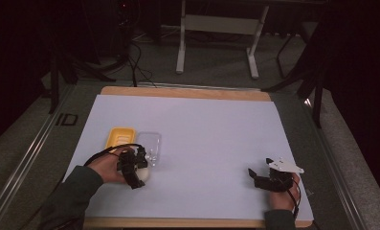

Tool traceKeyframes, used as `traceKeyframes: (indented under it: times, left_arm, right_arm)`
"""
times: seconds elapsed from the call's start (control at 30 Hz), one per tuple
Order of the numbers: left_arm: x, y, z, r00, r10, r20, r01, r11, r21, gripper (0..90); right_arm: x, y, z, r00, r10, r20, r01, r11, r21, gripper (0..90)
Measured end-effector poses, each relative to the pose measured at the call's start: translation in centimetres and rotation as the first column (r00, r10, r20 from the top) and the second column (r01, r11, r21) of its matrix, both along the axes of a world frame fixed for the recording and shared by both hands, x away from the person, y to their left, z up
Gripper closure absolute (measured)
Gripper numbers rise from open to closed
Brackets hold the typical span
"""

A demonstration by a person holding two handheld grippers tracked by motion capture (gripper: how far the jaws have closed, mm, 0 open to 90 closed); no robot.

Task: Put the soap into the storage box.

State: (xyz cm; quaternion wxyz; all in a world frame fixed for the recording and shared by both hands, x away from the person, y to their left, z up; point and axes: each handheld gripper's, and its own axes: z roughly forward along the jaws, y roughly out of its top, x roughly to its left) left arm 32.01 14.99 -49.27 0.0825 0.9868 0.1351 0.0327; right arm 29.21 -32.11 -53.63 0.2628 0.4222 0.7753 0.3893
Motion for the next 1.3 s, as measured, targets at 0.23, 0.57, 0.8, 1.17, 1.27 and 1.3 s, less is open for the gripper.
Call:
traceKeyframes:
  times: [0.23,0.57,0.8,1.17,1.27,1.3]
  left_arm:
    - [0.0,0.1,0.4,1.0,-0.003,-0.001,0.003,1.0,-0.005,25.5]
    - [0.1,0.4,1.4,0.9999,0.007,0.01,-0.006,0.9997,-0.024,25.5]
    - [0.3,0.7,2.0,0.9996,0.013,0.024,-0.012,0.9994,-0.031,25.5]
    - [0.6,0.7,2.4,0.9993,0.018,0.032,-0.016,0.9989,-0.045,25.5]
    - [0.8,0.7,2.6,0.9991,0.022,0.037,-0.02,0.9986,-0.049,25.5]
    - [0.8,0.7,2.6,0.9991,0.022,0.037,-0.02,0.9986,-0.049,25.5]
  right_arm:
    - [0.0,0.0,0.0,1.0,0.0,-0.001,0.0,1.0,-0.001,15.6]
    - [0.0,0.0,0.0,1.0,0.0,-0.001,0.0,1.0,-0.003,15.6]
    - [0.0,0.1,0.0,1.0,0.0,0.0,0.0,1.0,-0.004,15.6]
    - [0.0,0.1,0.0,1.0,0.002,-0.001,-0.002,1.0,-0.007,15.6]
    - [0.0,0.1,0.0,1.0,0.001,-0.001,-0.001,1.0,-0.007,15.6]
    - [0.0,0.1,0.0,1.0,0.001,-0.001,-0.001,1.0,-0.007,15.6]
